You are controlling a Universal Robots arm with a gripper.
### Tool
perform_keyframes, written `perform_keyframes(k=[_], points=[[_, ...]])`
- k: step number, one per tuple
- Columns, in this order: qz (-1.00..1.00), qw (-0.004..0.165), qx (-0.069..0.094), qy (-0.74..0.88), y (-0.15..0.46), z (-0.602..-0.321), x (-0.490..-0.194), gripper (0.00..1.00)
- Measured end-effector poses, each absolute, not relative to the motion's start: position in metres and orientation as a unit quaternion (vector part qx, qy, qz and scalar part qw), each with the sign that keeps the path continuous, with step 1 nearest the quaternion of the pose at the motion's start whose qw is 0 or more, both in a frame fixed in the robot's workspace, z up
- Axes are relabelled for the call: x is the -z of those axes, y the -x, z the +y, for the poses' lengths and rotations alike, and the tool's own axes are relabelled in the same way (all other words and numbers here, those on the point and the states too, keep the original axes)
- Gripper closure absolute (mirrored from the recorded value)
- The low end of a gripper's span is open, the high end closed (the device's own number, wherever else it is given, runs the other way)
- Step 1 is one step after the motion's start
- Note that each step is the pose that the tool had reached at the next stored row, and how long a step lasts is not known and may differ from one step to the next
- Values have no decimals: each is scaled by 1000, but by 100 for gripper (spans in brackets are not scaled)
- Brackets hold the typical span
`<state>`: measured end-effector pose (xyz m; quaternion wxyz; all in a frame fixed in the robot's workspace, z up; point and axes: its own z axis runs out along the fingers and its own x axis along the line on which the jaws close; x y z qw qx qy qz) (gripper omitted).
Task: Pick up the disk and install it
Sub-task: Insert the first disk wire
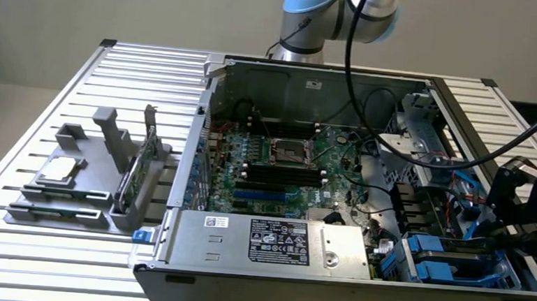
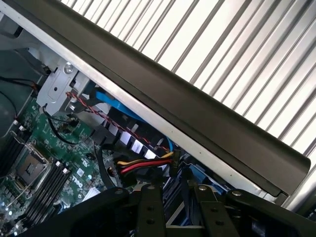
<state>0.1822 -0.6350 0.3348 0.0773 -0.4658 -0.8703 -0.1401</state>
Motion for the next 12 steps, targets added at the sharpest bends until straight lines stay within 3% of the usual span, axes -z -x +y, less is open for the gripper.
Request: perform_keyframes(k=[12], points=[[-870,81,138,466,-185,-633,-333,70]])
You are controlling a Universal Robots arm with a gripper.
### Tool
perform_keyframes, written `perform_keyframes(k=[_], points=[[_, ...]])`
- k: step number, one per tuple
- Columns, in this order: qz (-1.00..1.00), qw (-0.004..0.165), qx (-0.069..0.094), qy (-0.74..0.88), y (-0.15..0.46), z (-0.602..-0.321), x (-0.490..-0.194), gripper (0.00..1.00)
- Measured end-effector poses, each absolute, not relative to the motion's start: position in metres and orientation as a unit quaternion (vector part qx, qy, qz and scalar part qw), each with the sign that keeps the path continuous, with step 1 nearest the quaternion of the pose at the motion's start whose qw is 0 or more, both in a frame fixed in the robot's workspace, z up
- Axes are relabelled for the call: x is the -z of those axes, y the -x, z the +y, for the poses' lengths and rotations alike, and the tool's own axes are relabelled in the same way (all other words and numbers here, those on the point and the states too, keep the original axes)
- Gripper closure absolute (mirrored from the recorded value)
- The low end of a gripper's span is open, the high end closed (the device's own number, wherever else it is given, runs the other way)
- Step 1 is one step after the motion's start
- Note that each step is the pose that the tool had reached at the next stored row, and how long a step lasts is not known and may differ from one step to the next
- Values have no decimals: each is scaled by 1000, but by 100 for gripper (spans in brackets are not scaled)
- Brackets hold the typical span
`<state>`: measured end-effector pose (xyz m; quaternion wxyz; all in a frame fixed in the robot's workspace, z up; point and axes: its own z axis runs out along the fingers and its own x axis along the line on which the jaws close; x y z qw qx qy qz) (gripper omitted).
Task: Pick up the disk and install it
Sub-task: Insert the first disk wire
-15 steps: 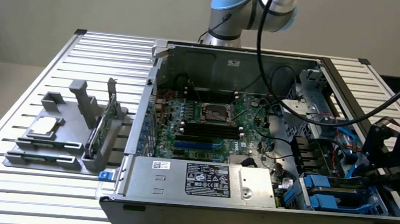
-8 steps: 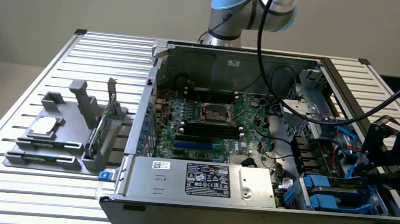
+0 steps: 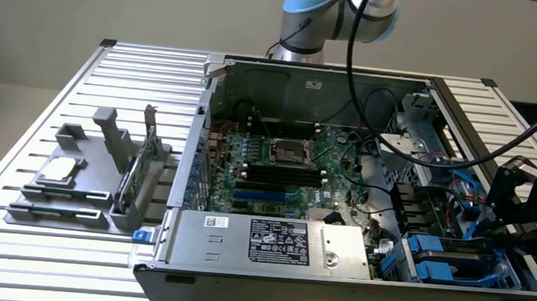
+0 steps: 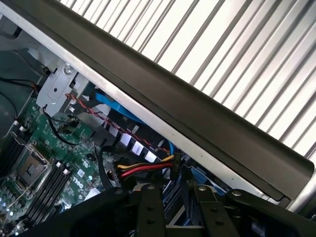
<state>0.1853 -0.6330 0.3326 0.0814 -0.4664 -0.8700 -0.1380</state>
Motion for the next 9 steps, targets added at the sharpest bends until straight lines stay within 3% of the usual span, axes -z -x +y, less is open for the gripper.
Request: perform_keyframes(k=[9], points=[[-869,87,135,467,-188,-629,-330,70]])
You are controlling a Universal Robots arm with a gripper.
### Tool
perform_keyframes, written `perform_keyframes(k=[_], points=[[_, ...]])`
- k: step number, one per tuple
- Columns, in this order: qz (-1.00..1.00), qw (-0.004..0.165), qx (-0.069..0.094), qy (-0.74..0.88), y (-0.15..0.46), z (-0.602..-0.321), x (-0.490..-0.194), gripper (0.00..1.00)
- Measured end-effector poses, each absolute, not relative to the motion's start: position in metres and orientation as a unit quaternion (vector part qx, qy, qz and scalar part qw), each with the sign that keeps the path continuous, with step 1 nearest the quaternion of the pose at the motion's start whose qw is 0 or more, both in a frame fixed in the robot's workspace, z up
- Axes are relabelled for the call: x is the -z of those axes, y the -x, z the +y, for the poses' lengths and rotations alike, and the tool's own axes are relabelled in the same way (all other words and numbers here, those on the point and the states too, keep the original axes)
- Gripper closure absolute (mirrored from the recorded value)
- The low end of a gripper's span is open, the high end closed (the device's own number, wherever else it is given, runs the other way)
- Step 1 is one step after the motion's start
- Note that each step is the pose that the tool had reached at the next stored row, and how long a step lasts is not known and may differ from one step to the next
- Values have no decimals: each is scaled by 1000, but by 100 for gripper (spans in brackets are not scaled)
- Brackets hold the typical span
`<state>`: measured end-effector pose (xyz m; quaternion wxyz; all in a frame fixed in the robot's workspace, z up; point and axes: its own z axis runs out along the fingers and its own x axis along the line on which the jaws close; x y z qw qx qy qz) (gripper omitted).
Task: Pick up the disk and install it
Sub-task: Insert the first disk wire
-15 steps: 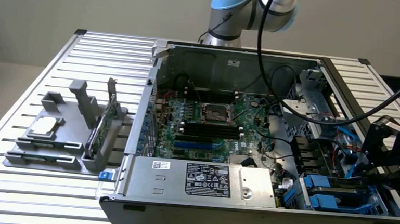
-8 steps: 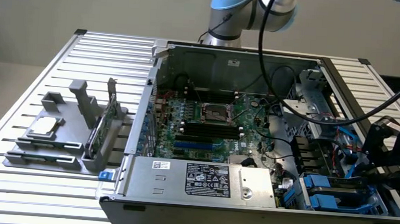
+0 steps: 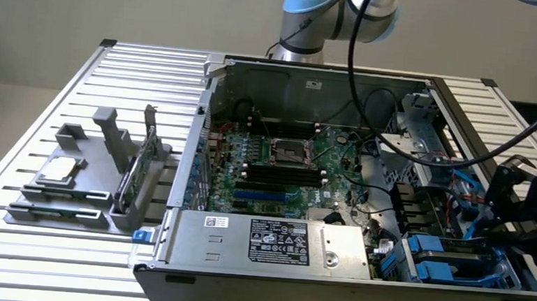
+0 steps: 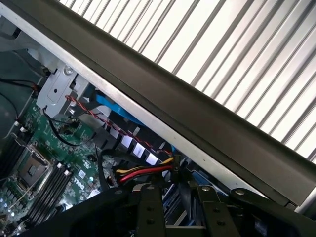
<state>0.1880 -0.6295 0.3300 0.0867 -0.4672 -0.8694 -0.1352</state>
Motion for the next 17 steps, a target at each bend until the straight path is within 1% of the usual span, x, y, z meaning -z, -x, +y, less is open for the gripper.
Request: perform_keyframes(k=[8,12,17], points=[[-868,98,129,469,-188,-625,-330,70],[-867,107,124,470,-188,-624,-330,70],[-867,111,122,471,-188,-624,-330,70]])
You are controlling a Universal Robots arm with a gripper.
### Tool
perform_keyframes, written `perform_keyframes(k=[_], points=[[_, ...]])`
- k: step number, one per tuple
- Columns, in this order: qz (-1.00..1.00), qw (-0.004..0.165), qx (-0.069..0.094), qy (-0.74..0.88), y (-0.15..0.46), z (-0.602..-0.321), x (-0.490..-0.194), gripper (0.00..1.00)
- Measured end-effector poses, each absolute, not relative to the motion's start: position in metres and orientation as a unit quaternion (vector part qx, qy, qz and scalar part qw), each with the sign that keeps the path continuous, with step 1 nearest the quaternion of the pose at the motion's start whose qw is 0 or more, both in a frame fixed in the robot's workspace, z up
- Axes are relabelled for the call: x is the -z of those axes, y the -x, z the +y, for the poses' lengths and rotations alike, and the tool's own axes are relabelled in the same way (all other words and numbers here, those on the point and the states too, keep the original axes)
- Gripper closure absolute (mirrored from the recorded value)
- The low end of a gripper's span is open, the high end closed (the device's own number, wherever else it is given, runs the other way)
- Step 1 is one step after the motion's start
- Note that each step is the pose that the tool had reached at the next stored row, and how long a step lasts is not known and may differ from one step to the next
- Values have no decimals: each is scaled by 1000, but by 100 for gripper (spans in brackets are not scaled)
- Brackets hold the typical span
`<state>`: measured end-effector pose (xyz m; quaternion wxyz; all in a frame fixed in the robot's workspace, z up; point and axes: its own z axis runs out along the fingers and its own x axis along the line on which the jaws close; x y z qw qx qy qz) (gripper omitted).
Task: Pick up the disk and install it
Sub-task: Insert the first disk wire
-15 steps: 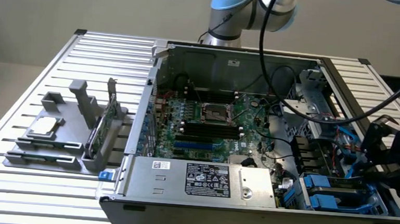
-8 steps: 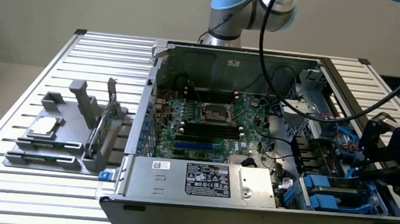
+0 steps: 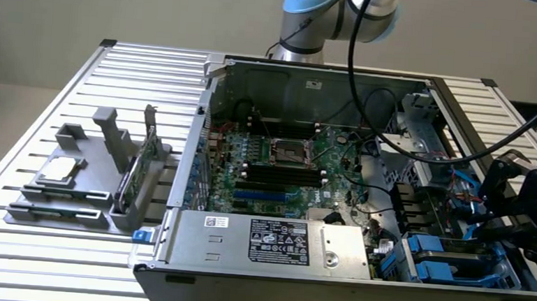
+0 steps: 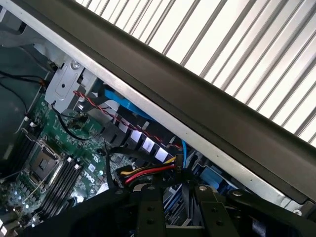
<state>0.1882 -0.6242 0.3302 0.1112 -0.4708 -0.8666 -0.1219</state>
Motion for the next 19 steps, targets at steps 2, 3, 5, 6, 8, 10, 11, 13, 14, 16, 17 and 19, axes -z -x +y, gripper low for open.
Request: perform_keyframes(k=[2,3,5,6,8,10,11,13,14,16,17,19], points=[[-866,112,121,471,-188,-625,-330,70],[-866,113,121,471,-188,-625,-330,70],[-866,114,121,471,-188,-627,-330,70],[-866,114,120,471,-188,-628,-330,70],[-866,115,120,471,-188,-632,-331,70],[-866,115,120,471,-188,-634,-331,70],[-866,115,121,471,-188,-635,-331,70],[-866,116,121,471,-188,-636,-331,70],[-866,116,122,471,-188,-636,-331,70],[-866,116,122,471,-188,-636,-331,70],[-866,116,122,471,-188,-636,-331,70],[-866,116,122,471,-188,-636,-330,70]])
